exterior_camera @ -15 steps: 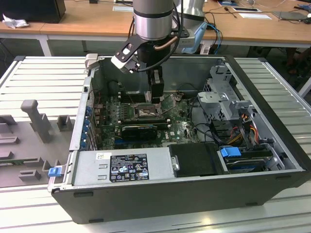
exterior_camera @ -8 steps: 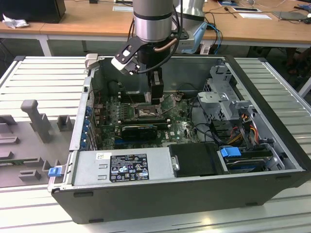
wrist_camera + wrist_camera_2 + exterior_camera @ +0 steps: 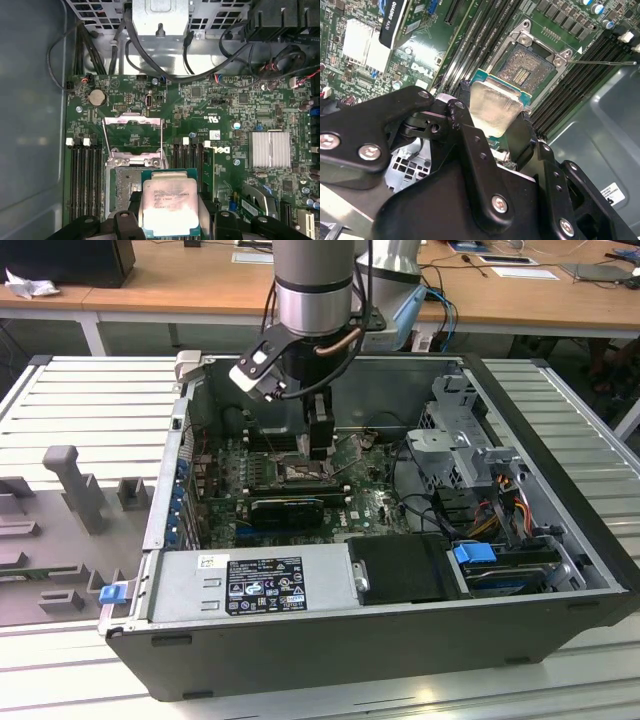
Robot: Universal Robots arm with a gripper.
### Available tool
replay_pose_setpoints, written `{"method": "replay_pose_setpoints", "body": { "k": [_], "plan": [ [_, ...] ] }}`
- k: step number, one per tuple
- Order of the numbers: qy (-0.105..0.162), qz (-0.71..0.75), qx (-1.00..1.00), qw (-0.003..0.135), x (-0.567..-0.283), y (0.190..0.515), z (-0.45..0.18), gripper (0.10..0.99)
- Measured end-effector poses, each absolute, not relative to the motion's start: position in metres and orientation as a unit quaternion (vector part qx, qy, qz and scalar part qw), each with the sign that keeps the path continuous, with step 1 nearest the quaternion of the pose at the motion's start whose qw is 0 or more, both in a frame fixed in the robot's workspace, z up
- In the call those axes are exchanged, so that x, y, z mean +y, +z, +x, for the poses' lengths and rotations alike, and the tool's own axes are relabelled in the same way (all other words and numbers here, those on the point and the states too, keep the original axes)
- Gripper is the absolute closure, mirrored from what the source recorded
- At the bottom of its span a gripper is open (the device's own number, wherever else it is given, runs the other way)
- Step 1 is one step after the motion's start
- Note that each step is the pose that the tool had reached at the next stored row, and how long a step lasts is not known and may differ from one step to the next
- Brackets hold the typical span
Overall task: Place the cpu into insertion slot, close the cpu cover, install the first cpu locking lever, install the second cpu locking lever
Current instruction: 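Place the cpu into insertion slot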
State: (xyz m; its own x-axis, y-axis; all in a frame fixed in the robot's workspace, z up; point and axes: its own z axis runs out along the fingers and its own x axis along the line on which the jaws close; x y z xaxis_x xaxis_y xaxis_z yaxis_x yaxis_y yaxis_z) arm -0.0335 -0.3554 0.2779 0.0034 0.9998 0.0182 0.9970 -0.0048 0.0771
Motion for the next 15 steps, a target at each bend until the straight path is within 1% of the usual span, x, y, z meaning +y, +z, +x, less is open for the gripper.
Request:
{"method": "replay_pose_setpoints", "body": {
  "k": [10,15],
  "plan": [
    [0.032,0.711,0.702,0.020,-0.355,0.269,-0.033,0.557],
    [0.032,0.716,0.697,0.020,-0.350,0.261,-0.033,0.557]
  ]
}}
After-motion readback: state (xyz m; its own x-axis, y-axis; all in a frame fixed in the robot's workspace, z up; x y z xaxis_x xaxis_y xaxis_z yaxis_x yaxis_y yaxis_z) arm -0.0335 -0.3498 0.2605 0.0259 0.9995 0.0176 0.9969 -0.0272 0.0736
